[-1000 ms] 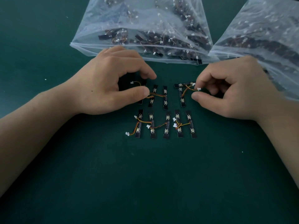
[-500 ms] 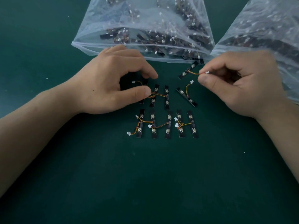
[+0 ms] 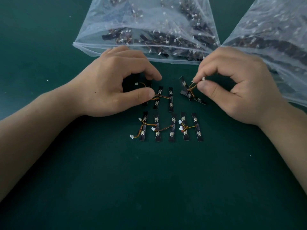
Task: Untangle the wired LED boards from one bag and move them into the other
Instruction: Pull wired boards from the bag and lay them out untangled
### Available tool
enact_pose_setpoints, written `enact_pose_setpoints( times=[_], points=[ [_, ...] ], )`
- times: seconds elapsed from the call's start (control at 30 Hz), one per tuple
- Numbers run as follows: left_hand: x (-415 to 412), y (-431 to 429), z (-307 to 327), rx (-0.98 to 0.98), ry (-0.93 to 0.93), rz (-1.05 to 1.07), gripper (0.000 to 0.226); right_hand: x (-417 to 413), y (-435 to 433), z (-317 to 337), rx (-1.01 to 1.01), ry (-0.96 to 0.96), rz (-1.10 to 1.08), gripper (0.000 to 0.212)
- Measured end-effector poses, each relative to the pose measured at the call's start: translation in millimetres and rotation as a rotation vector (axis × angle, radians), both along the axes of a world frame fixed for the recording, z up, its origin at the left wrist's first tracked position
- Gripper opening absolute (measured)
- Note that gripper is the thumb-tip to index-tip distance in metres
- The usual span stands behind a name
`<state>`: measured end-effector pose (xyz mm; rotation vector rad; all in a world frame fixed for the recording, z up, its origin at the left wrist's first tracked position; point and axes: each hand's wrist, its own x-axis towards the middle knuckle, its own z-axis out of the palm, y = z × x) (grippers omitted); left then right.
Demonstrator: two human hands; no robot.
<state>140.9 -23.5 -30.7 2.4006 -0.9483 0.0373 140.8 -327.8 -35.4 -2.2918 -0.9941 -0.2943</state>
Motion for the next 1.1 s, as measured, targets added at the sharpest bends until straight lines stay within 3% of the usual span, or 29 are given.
enact_pose_setpoints(
  times=[0.3, 0.4, 0.5, 0.67, 1.1],
  points=[
    [-0.7, 0.1, 0.6, -0.004, 0.003, 0.007, 0.04, -3.4, 0.5, 5.2, 0.123, 0.01, -0.14, 0.011],
    [-0.7, 0.5, 0.7, -0.006, 0.006, 0.01, 0.04, -2.2, 0.5, 7.1, 0.017, 0.0, -0.181, 0.011],
    [-0.8, 0.3, 0.6, -0.004, 0.002, 0.009, 0.041, -3.1, 1.8, 6.6, -0.076, 0.119, -0.158, 0.009],
    [-0.7, 0.1, 1.4, -0.003, -0.001, 0.004, 0.042, -5.9, 0.2, 7.9, -0.04, 0.217, -0.076, 0.006],
    [-0.3, -0.5, 0.6, 0.004, -0.007, 0.001, 0.04, -6.0, -1.1, 7.5, 0.022, 0.241, -0.086, 0.006]
  ],
)
